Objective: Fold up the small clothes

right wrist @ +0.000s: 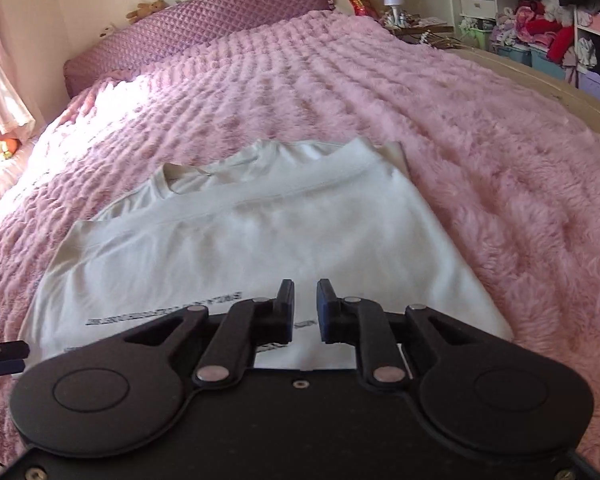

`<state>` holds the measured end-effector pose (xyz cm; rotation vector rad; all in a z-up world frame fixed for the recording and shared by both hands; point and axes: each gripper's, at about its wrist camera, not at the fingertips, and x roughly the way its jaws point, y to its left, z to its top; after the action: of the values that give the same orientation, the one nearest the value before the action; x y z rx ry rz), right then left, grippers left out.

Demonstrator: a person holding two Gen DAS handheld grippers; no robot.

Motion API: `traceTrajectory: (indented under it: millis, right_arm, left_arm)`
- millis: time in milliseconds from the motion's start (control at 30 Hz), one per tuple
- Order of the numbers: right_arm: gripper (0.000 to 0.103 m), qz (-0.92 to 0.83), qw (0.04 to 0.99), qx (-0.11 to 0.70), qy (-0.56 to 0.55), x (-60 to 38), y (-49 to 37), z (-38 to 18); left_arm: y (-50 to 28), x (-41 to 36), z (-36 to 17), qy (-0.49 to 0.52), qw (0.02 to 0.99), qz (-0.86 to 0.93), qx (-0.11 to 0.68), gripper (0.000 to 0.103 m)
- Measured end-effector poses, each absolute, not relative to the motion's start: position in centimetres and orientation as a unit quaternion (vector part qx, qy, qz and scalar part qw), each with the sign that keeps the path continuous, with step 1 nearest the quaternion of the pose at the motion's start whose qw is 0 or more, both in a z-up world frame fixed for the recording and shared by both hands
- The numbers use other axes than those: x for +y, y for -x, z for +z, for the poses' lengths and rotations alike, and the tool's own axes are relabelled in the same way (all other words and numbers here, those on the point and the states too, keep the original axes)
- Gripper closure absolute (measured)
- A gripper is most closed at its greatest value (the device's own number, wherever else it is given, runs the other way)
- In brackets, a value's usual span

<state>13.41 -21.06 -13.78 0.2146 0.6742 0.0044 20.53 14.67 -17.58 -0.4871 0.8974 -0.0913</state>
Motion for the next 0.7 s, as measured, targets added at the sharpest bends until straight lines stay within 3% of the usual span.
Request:
traceTrajectory:
  millis: [267,700]
  right_arm:
    - [0.09,0.04,0.921,0.379,-0.076,-11.9,-15.5,-17.3]
    - [0.091,0.029,0.914,0.402,-0.051,-10.7,-14.3,-19.4]
  left_arm:
    - [-18.9,16.0,-20.0,0.263,0.859,-0.026,0.439,0.046]
    - [-13.2,16.5,-20.3,0.359,0.836,-0.018,0.414,0.047]
